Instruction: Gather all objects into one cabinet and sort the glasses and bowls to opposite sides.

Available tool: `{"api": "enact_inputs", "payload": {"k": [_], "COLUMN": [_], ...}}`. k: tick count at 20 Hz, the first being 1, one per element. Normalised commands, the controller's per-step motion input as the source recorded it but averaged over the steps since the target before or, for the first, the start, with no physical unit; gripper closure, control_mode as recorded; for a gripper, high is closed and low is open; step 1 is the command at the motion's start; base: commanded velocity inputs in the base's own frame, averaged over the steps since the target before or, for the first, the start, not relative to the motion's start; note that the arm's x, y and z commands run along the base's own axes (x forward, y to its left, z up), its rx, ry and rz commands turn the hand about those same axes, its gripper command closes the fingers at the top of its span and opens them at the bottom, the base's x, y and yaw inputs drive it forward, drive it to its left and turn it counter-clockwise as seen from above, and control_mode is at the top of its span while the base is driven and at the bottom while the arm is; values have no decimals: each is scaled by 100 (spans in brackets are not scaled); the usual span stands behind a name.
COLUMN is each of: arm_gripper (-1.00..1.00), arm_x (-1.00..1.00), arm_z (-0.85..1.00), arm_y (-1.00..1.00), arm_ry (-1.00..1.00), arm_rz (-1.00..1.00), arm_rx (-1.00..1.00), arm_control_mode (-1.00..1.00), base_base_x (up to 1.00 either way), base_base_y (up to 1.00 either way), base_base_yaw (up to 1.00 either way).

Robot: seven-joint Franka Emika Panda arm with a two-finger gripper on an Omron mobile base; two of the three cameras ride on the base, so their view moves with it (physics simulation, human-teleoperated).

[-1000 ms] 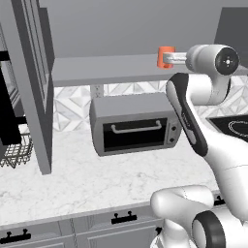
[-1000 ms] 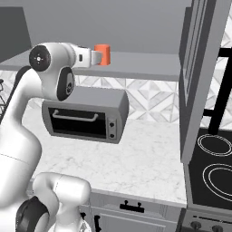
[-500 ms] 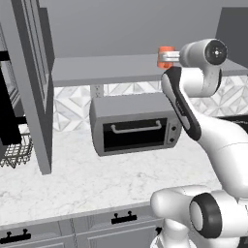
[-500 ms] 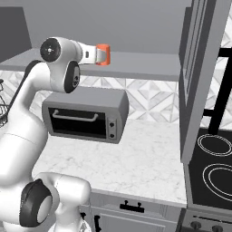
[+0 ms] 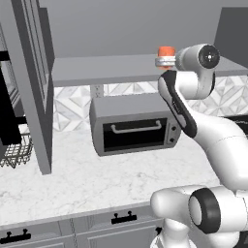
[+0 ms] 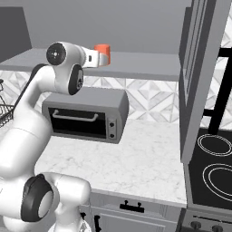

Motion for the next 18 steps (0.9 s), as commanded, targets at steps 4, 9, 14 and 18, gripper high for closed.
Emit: {"api": "enact_inputs", "payload": {"k": [4,9,14,18], "arm_gripper": [-100,-100,-100,-100], "arm_x": [27,22,18,27], "arm_z": [0,0,0,0], "arm_y": [0,0,0,-1], "arm_ry": [0,0,1,8], "arm_rz": [0,0,0,0], "arm_rx": [0,0,0,0], "arm_control_mode": [-100,-100,-100,-100], "base_base_x": [0,0,0,0], "base_base_y": [0,0,0,0], "base_base_yaw": [0,0,0,0]}}
